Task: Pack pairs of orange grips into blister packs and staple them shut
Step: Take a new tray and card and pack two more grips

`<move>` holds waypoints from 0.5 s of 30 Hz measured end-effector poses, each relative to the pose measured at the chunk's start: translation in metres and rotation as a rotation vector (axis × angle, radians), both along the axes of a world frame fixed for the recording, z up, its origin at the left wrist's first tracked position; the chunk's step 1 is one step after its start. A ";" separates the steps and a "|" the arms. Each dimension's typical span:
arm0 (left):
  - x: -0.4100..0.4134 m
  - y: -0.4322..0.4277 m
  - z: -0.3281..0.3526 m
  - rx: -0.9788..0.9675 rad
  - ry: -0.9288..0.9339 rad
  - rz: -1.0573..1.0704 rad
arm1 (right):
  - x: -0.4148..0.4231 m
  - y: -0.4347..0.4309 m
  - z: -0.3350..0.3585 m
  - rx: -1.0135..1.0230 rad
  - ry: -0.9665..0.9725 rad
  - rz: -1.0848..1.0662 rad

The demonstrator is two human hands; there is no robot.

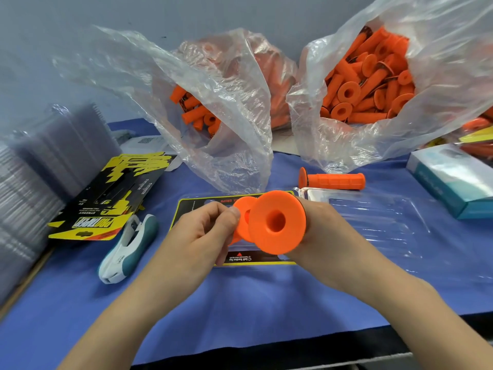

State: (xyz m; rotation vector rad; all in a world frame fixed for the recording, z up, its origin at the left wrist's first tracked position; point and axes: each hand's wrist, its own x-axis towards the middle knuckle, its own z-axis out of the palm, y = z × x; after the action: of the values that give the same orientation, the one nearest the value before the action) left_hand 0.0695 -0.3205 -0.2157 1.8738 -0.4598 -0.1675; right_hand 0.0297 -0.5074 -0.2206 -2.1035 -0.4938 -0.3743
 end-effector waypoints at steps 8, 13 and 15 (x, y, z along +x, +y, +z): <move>-0.003 0.003 0.007 -0.033 0.032 0.026 | 0.008 -0.013 0.008 0.427 0.088 -0.194; -0.005 0.001 0.012 -0.046 0.082 0.050 | 0.012 -0.026 0.010 0.681 0.111 -0.355; -0.005 0.001 0.013 -0.055 0.095 0.059 | 0.013 -0.028 0.007 0.659 0.157 -0.375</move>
State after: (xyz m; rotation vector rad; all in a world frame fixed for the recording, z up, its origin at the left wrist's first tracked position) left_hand 0.0641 -0.3199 -0.2025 1.8150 -0.3410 -0.2015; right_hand 0.0429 -0.5356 -0.2140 -1.5498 0.1219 -0.5007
